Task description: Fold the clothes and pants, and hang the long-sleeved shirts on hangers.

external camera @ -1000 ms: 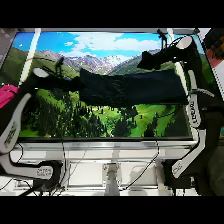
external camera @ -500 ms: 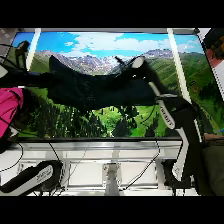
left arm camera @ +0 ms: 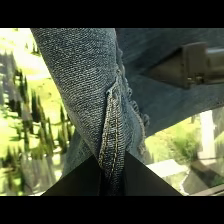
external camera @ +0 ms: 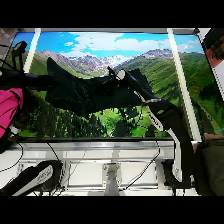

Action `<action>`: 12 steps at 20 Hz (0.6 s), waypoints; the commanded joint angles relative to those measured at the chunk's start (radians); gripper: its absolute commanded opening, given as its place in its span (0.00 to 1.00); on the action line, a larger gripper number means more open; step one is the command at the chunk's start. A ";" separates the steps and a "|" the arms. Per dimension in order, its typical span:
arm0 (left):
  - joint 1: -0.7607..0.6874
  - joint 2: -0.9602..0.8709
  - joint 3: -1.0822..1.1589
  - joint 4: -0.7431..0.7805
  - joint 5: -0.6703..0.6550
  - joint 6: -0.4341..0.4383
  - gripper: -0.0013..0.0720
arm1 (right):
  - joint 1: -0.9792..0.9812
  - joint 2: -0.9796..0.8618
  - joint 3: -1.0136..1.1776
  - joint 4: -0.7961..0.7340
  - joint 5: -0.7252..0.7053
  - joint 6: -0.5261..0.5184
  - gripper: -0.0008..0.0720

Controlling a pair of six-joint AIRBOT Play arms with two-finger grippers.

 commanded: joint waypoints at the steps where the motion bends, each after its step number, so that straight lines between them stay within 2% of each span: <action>1: -0.039 0.002 0.001 -0.034 0.052 -0.045 0.04 | -0.037 0.019 0.039 -0.066 -0.011 0.072 0.02; 3: -0.087 0.000 0.001 -0.080 0.116 -0.080 0.04 | -0.112 0.071 0.087 -0.207 0.027 0.078 0.02; 6: -0.242 -0.050 0.001 -0.137 0.278 -0.118 0.04 | -0.272 0.169 0.095 -0.340 0.119 0.064 0.03; 10: -0.523 -0.235 0.018 -0.319 0.610 -0.138 0.04 | -0.495 0.253 0.095 -0.371 0.337 -0.085 0.03; 12: -0.672 -0.381 0.110 -0.381 0.747 -0.135 0.04 | -0.581 0.259 0.095 -0.372 0.443 -0.132 0.03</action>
